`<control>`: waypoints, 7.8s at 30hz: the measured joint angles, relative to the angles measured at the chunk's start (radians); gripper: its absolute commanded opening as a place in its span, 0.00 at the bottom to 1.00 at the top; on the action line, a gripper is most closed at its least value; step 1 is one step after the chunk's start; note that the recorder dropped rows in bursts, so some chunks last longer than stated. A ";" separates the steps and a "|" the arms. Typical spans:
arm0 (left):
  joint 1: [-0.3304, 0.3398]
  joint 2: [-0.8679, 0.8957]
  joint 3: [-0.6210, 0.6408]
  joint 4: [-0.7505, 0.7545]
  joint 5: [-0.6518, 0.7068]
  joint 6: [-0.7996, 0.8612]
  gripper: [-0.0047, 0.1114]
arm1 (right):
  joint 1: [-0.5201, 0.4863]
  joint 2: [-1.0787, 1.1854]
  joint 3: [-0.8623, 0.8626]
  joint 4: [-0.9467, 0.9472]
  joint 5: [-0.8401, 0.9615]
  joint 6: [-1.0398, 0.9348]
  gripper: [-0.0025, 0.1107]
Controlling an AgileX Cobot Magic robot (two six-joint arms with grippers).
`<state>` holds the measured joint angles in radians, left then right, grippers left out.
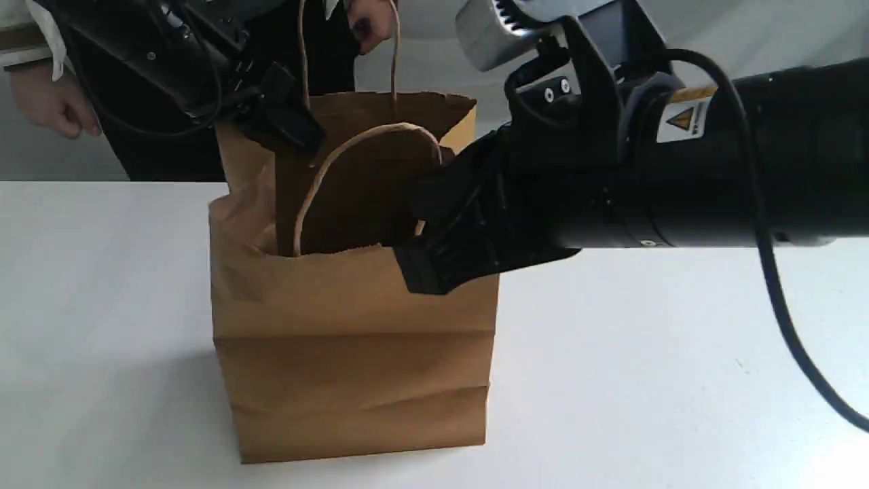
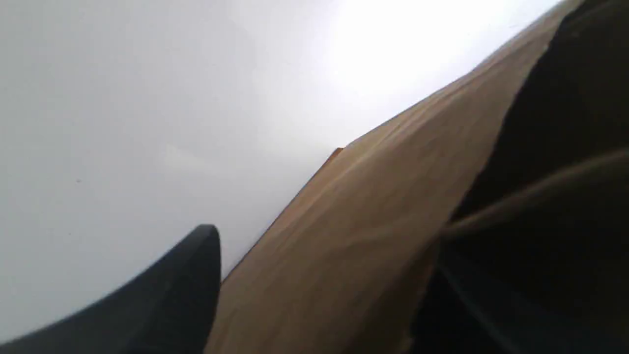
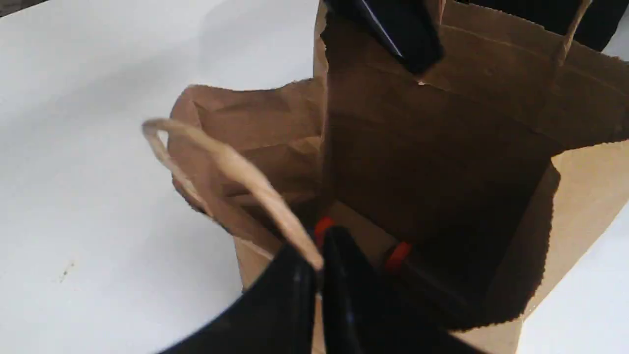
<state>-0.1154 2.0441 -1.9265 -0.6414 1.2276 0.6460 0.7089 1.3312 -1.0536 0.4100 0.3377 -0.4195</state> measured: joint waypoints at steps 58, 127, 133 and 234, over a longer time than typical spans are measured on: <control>0.061 -0.503 0.302 0.193 0.000 -0.059 0.46 | 0.000 -0.067 0.002 -0.040 0.010 0.007 0.51; 0.255 -1.795 1.479 -0.180 -0.552 0.019 0.04 | -0.062 -0.491 0.436 -0.723 -0.301 0.527 0.02; 0.255 -1.795 1.479 -0.180 -0.552 0.019 0.04 | -0.160 -0.513 0.457 -0.593 -0.060 0.527 0.02; 0.255 -1.841 1.705 -0.453 -1.088 0.012 0.04 | -0.682 -1.324 1.051 -0.475 -0.077 0.531 0.02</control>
<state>0.1392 0.2031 -0.2216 -1.0946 0.1400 0.6577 0.0272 0.0067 -0.0030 -0.0645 0.2609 0.1116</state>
